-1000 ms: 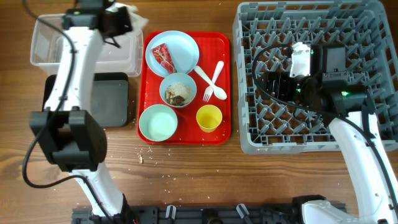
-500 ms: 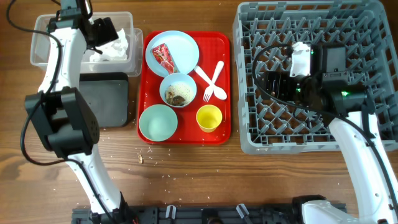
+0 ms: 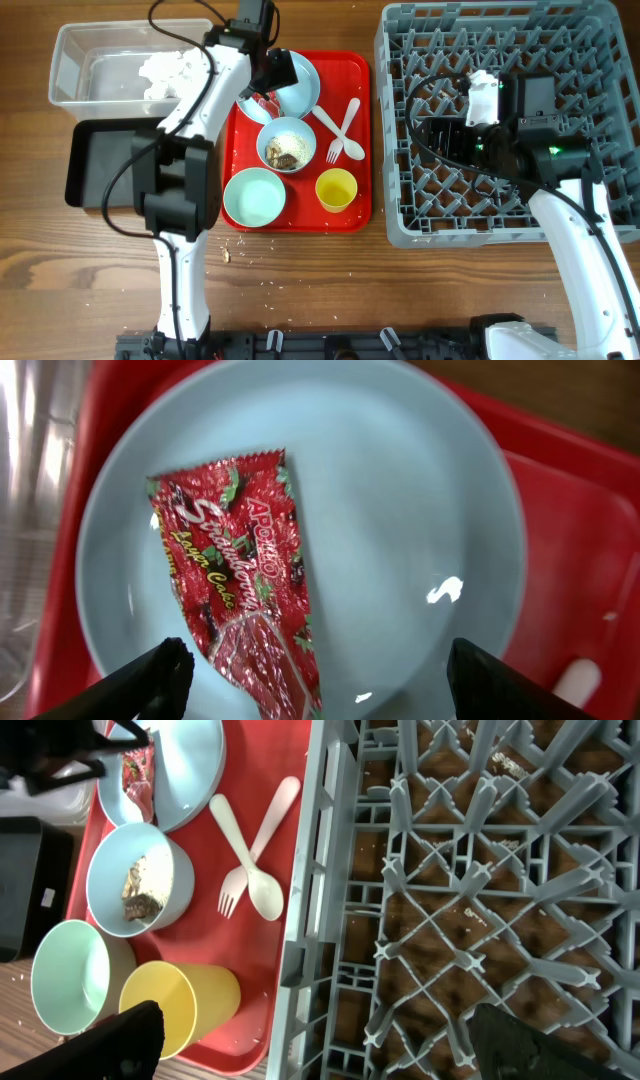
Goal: Sort waste into correct bins and load items into the dishwasher rack
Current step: 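Grasp the red wrapper from the blue plate with the left gripper, then drop the red wrapper into the clear plastic bin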
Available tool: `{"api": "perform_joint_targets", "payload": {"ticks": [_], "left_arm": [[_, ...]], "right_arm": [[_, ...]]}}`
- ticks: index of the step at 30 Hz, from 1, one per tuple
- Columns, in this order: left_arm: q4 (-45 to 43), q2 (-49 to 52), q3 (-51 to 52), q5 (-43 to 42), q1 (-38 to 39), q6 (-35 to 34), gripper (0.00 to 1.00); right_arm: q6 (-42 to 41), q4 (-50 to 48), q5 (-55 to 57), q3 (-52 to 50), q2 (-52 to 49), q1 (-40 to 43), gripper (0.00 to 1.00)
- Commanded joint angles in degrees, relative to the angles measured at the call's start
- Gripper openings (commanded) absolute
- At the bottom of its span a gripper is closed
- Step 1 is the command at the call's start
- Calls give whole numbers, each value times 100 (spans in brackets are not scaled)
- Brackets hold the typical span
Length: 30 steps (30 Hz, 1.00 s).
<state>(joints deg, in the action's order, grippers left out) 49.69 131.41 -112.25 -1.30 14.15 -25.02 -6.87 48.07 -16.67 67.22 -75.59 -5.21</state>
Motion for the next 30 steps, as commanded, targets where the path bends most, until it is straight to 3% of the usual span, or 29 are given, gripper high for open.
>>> {"api": "perform_joint_targets", "payload": {"ticks": [1, 6, 8, 9, 10, 12, 19, 24, 30], "left_arm": [[-44, 396, -4, 98, 22, -245, 82], [-85, 723, 0, 98, 22, -245, 79], [-101, 828, 26, 98, 22, -245, 70], [-103, 848, 26, 96, 22, -245, 57], [-107, 848, 26, 98, 22, -245, 34], [-109, 841, 26, 96, 20, -243, 5], [304, 44, -531, 144, -50, 256, 4], [575, -820, -638, 273, -538, 535, 4], [815, -944, -546, 271, -1381, 927, 4]], "right_arm": [[-63, 24, 28, 92, -61, -24, 100], [-63, 55, 28, 92, -61, -24, 100], [-63, 70, 28, 90, -61, -22, 100], [-63, 70, 28, 90, -61, -24, 100], [-63, 70, 28, 90, -61, -24, 100], [-66, 68, 28, 90, -61, -24, 100], [-63, 63, 31, 90, -61, -24, 100], [-63, 63, 50, 90, -61, -22, 100], [-76, 57, 48, 74, -72, -24, 100]]}}
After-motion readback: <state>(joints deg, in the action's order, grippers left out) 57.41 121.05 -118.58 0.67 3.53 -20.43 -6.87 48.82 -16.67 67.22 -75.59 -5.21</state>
